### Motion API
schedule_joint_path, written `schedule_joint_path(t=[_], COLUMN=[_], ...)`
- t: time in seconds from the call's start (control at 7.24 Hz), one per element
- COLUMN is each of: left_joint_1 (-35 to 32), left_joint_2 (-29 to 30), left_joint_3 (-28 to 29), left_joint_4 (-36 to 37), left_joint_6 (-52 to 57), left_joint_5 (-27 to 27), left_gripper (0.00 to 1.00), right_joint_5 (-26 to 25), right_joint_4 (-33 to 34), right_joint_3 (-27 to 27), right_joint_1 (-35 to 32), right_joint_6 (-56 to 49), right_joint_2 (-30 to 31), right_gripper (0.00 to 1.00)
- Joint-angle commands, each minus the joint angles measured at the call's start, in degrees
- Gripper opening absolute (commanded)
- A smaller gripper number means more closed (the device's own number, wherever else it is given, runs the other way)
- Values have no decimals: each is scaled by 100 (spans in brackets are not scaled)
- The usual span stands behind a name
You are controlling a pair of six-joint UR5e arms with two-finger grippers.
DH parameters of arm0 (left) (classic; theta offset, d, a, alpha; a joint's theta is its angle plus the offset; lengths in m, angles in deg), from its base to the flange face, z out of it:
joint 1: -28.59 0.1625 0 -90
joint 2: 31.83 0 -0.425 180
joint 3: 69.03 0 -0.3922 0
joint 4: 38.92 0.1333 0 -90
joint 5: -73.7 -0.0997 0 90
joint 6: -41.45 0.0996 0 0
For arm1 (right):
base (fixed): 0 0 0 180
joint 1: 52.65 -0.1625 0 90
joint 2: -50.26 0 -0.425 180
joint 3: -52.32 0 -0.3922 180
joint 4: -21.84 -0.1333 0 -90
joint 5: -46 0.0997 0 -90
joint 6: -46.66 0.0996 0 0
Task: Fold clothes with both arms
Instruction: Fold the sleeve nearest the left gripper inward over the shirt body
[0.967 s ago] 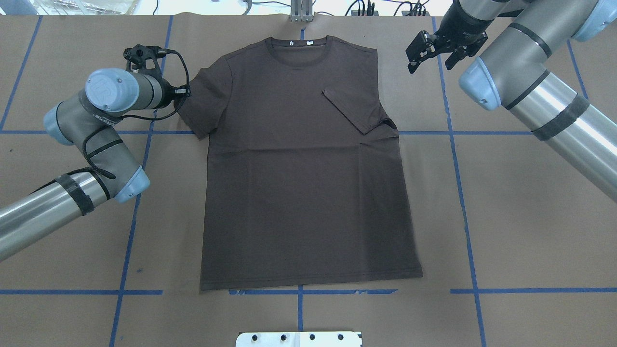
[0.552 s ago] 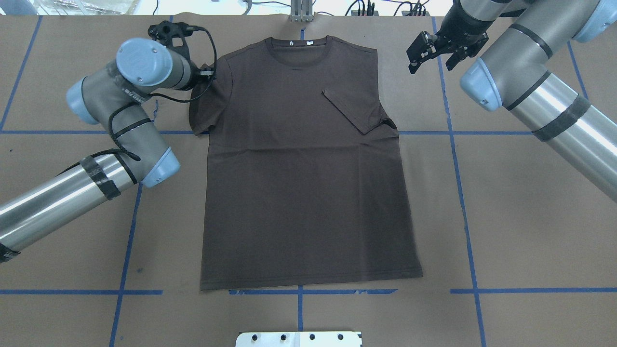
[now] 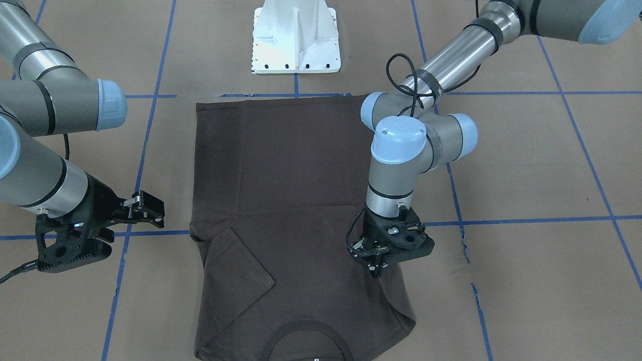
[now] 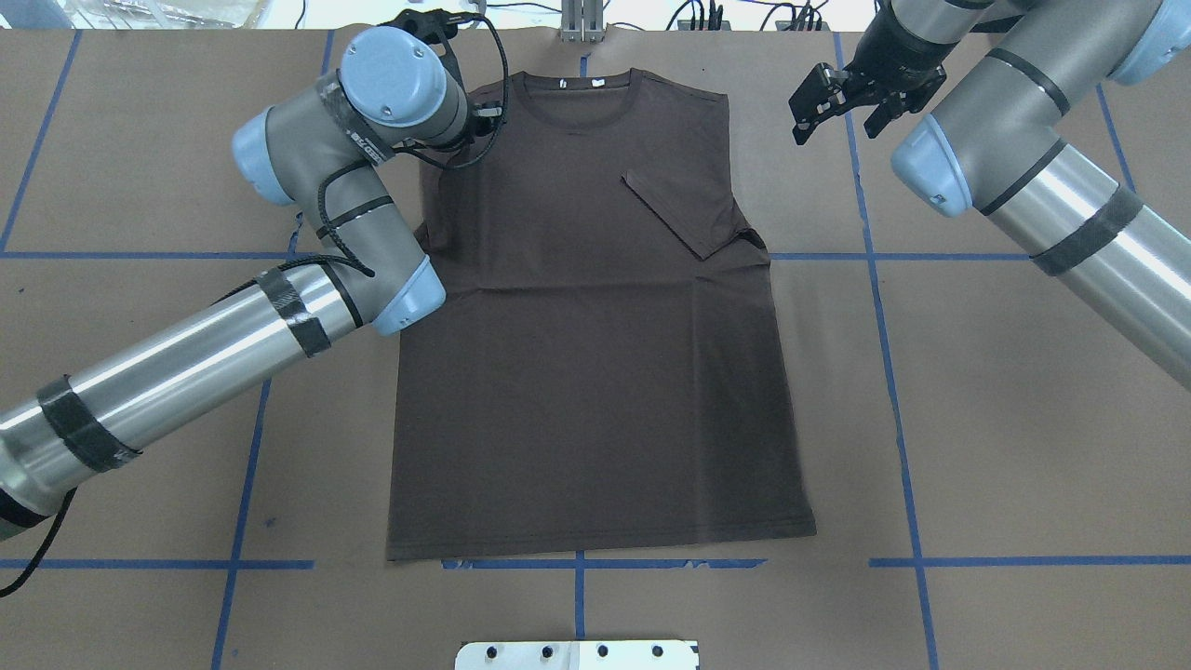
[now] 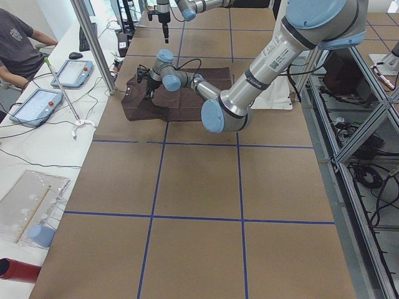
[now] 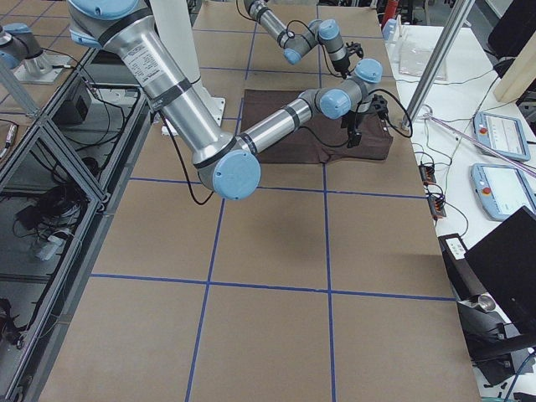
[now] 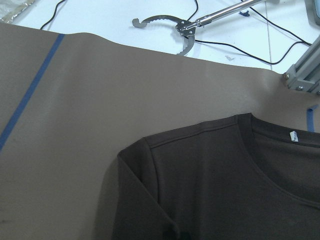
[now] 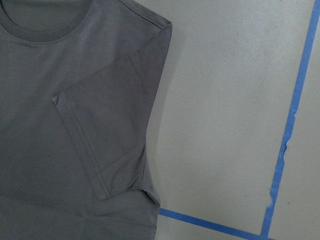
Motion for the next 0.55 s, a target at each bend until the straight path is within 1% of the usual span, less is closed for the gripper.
schedule_joint_path(t=[0.0,0.28,0.41], left_joint_1=[97,97,97], left_joint_2=[185,237,229], left_joint_3=[468,468,468], left_joint_4=[-469,-540,-662], left_joint_6=[-114,-114,-62], left_joint_5=[-8,1,1], left_gripper=[0,0,89], right_joint_5=[-1,-1,-1], right_joint_4=[-3,-12,-29], right_joint_3=[-12,-21,-21], right_joint_1=[0,0,0], right_joint_6=[0,0,0], right_joint_2=[5,-4,-4], right_gripper=[100,100,100])
